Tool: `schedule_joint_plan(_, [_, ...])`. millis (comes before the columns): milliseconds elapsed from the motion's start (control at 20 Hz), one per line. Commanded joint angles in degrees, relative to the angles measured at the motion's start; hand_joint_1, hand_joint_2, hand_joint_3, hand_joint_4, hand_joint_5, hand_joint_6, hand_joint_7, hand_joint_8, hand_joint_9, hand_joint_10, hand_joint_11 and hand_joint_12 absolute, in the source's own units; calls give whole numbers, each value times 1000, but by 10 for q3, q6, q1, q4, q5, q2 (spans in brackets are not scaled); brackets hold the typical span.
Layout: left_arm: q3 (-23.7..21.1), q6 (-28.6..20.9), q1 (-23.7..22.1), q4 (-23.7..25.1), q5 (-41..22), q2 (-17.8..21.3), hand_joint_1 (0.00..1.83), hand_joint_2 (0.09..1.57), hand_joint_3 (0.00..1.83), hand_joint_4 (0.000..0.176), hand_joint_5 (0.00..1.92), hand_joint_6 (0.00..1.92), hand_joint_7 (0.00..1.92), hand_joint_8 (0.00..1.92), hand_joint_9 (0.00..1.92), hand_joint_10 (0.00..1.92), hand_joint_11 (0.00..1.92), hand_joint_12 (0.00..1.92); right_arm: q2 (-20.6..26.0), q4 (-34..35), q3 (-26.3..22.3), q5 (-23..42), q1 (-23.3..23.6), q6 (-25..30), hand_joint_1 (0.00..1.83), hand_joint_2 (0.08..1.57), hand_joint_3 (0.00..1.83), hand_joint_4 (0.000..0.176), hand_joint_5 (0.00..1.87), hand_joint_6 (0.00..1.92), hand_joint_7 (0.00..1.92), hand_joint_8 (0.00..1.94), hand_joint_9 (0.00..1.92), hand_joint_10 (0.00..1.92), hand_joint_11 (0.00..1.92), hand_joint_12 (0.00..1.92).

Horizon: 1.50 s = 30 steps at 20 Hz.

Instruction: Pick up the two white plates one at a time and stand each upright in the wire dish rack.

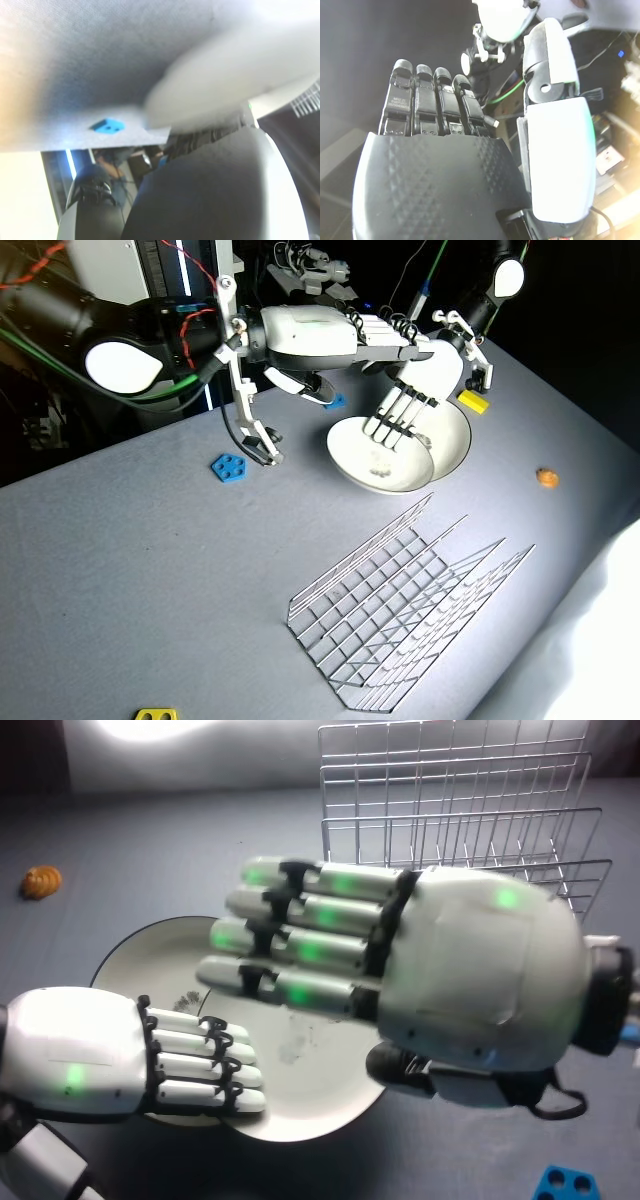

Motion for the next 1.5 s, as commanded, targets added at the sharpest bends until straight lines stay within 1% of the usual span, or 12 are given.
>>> schedule_joint_plan(0, [5, -4, 5, -15, -9, -2, 0, 1053, 2, 0, 0, 0, 0, 0, 0, 0, 0, 0, -5, 10, 4, 56, 7, -13, 1031, 1067, 0, 0, 17, 7, 0, 0, 0, 0, 39, 21])
schedule_joint_plan(50, [8, -4, 6, -16, -10, -3, 0, 1052, 2, 0, 0, 0, 0, 0, 0, 0, 0, 0, -12, 20, 8, 46, 8, -25, 1063, 1059, 0, 0, 24, 8, 0, 0, 0, 0, 20, 15])
schedule_joint_plan(150, [12, -7, 7, -21, -11, -4, 0, 1045, 0, 0, 0, 0, 0, 0, 0, 0, 0, 0, -19, 32, 16, 41, 8, -31, 939, 1078, 0, 0, 0, 0, 0, 0, 0, 0, 17, 21])
schedule_joint_plan(350, [14, -12, 7, -27, -15, -5, 0, 1040, 0, 0, 0, 0, 0, 0, 0, 0, 0, 0, -20, 34, 17, 39, 17, -31, 998, 1065, 0, 0, 0, 0, 0, 0, 0, 0, 6, 3])
schedule_joint_plan(400, [14, -12, 7, -29, -16, -5, 0, 1041, 0, 0, 0, 0, 0, 0, 0, 0, 0, 0, -20, 34, 17, 38, 20, -31, 948, 1084, 1, 0, 0, 0, 0, 0, 0, 0, 0, 0])
schedule_joint_plan(600, [30, -17, 18, -47, -22, -8, 0, 1045, 0, 0, 0, 0, 0, 0, 0, 0, 0, 0, -20, 45, 25, -16, 40, -49, 950, 1078, 0, 0, 0, 0, 0, 0, 0, 0, 0, 0])
schedule_joint_plan(750, [34, -20, 19, -53, -24, -8, 0, 1036, 0, 0, 0, 0, 0, 0, 0, 0, 0, 0, -20, 51, 31, -16, 46, -49, 934, 1089, 4, 0, 0, 0, 0, 0, 0, 0, 0, 0])
schedule_joint_plan(900, [37, -23, 19, -63, -28, -8, 0, 1031, 0, 0, 0, 0, 0, 0, 0, 0, 0, 0, -14, 70, 32, -40, 69, -49, 965, 1071, 0, 0, 0, 0, 0, 0, 0, 0, 0, 0])
schedule_joint_plan(950, [37, -24, 19, -65, -29, -8, 0, 1039, 0, 0, 0, 0, 0, 0, 0, 0, 0, 0, -13, 70, 32, -40, 70, -49, 1014, 1048, 0, 0, 25, 9, 0, 0, 0, 0, 14, 7])
schedule_joint_plan(1050, [36, -28, 19, -70, -33, -8, 0, 1041, 0, 0, 0, 0, 0, 0, 0, 0, 0, 0, -17, 70, 34, -43, 61, -50, 950, 1088, 6, 0, 0, 0, 0, 0, 0, 0, 0, 0])
schedule_joint_plan(1200, [35, -30, 17, -72, -35, -7, 0, 1039, 0, 0, 0, 0, 0, 0, 0, 0, 0, 0, -37, 70, 45, -50, 49, -83, 948, 1063, 0, 0, 1, 0, 0, 0, 0, 0, 4, 3])
schedule_joint_plan(1450, [34, -31, 16, -73, -36, -7, 0, 1039, 0, 0, 0, 0, 0, 0, 0, 0, 0, 0, -92, 72, 94, -78, 48, -101, 1015, 1079, 2, 0, 0, 0, 0, 0, 0, 0, 0, 0])
